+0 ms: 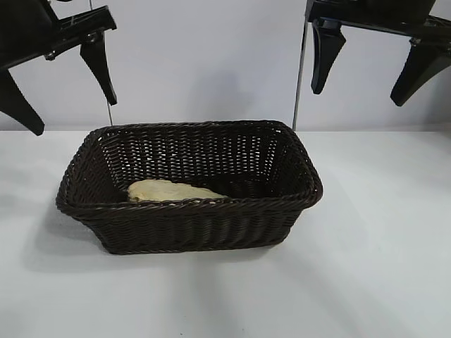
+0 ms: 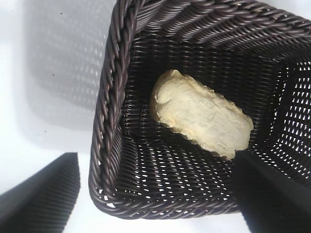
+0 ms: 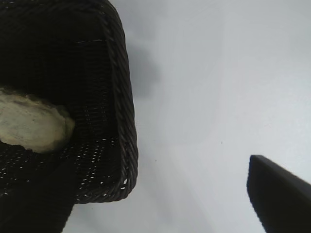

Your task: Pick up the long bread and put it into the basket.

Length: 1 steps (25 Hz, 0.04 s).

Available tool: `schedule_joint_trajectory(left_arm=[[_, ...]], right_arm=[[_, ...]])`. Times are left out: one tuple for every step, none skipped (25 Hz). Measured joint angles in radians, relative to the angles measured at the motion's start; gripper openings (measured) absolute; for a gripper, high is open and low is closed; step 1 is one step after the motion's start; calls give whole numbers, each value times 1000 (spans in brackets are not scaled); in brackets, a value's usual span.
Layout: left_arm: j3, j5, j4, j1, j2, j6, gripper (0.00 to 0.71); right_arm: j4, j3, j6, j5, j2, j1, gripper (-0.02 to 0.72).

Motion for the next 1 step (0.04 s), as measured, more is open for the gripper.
schedule_joint_trajectory(left_arm=[[0,0,0,0,0,0,615]], right_arm=[[0,0,0,0,0,0,683]])
